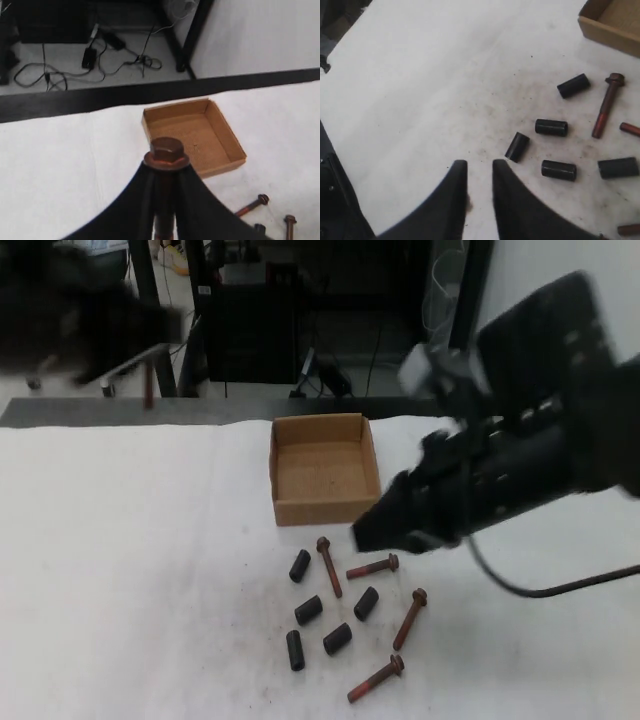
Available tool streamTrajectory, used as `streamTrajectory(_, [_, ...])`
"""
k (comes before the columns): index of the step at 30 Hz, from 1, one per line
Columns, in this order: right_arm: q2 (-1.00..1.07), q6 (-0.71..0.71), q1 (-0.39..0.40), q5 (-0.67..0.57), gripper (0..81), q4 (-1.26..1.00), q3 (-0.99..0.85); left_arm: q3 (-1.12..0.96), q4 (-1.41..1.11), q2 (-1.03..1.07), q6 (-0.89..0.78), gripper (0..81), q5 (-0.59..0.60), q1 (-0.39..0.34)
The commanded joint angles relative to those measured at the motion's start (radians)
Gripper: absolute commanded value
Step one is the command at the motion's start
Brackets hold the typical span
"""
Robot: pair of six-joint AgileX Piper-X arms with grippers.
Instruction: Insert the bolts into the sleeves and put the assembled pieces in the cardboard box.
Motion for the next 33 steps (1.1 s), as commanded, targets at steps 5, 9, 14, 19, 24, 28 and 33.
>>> streamTrajectory(5, [0.244,0.096,0.084,0.026,32.9,-0.073,-0.015,0.390,-0.254,-0.234,-0.047,0.2,0.211,0.068])
streamTrajectory(9, [0.348,0.091,0.117,0.026,32.6,-0.073,-0.061,0.498,-0.322,-0.293,-0.121,0.2,0.287,0.078])
streamTrajectory(14, [0.420,0.032,0.158,0.088,32.6,0.030,-0.169,0.514,-0.318,-0.331,-0.098,0.2,0.287,0.078])
streamTrajectory(19, [0.463,-0.156,0.228,0.337,32.6,0.306,-0.329,0.514,-0.316,-0.339,-0.081,0.2,0.287,0.082])
streamTrajectory(24, [0.481,-0.101,0.273,0.378,32.6,0.385,-0.424,0.514,-0.316,-0.339,-0.081,0.2,0.272,0.082])
streamTrajectory(28, [0.481,0.022,0.285,0.389,32.6,0.355,-0.441,0.514,-0.316,-0.339,-0.081,0.2,0.272,0.082])
streamTrajectory(33, [0.481,0.156,0.284,0.400,32.6,0.374,-0.440,0.514,-0.316,-0.339,-0.081,0.2,0.257,0.082])
